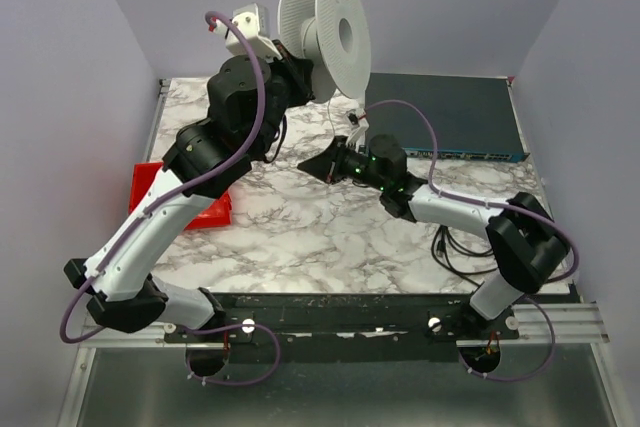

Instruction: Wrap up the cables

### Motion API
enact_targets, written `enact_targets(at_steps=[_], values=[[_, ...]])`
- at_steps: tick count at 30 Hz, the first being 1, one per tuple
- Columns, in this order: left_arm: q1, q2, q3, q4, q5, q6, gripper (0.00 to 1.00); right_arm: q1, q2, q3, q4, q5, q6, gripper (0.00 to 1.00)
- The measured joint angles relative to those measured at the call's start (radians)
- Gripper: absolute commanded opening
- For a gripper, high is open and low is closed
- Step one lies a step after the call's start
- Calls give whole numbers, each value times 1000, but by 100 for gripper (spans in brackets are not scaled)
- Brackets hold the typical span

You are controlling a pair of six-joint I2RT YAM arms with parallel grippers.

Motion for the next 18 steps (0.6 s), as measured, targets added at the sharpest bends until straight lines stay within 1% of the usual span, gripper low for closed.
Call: enact_targets(at_steps=[5, 9, 18], values=[[49, 62, 17, 12, -47, 38, 0, 35, -114, -18, -126, 6, -26, 1], [98, 103, 19, 11, -55, 53, 0, 39, -201, -17, -241, 32, -67, 1], [183, 144, 19, 6, -54, 62, 0, 46, -242, 18, -505, 104, -141, 1]])
